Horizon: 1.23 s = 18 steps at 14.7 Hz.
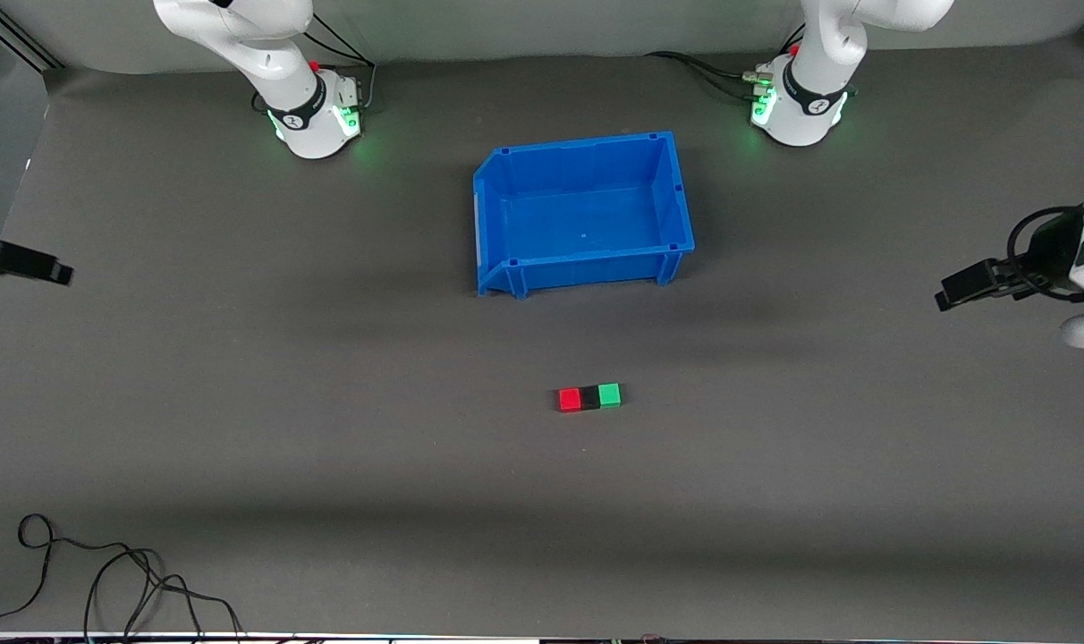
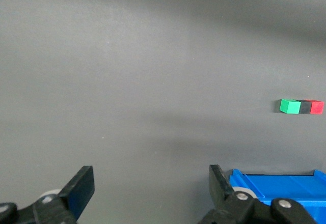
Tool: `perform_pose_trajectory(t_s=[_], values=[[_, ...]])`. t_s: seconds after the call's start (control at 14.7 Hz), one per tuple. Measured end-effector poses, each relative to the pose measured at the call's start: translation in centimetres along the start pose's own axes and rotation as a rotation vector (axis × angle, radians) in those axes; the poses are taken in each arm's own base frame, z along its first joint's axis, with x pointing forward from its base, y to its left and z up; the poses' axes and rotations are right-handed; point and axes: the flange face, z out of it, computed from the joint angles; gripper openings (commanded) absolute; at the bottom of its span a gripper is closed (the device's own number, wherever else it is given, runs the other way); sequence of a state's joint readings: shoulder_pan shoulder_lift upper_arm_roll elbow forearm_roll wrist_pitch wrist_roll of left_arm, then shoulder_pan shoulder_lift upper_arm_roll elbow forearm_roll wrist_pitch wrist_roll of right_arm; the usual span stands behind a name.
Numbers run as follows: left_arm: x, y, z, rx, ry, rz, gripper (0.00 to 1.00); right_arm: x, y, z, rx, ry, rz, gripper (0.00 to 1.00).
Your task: Attach green and red cubes to black cube
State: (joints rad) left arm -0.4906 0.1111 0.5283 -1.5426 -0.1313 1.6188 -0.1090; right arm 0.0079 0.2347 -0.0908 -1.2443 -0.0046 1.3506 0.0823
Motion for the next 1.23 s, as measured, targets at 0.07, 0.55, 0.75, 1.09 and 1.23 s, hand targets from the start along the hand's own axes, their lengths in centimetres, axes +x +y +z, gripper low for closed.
perform_pose_trajectory(t_s=[0.07,0.55,0.75,1.09,1.23], values=[[-0.1,0.0,-0.3,0.003,0.005,0.006,1.00,0.3,-0.8,0.9,-0.003,0.027,-0.014,1.00],[-1.3,0.6,-2.0,0.003,0.037,0.054,1.00,-3.1,0.2,2.3,0.012,0.096,-0.024,1.00],[-1.8,1.4,-1.9,0.016,0.033,0.076,1.00,-3.1,0.4,2.1,0.012,0.105,-0.021,1.00],[-2.6,1.1,-1.9,0.021,0.031,0.106,1.00,-3.2,0.4,2.1,0.012,0.099,-0.021,1.00],[-2.7,1.0,-2.1,0.021,0.033,0.120,1.00,-3.3,0.4,2.0,0.012,0.097,-0.021,1.00]])
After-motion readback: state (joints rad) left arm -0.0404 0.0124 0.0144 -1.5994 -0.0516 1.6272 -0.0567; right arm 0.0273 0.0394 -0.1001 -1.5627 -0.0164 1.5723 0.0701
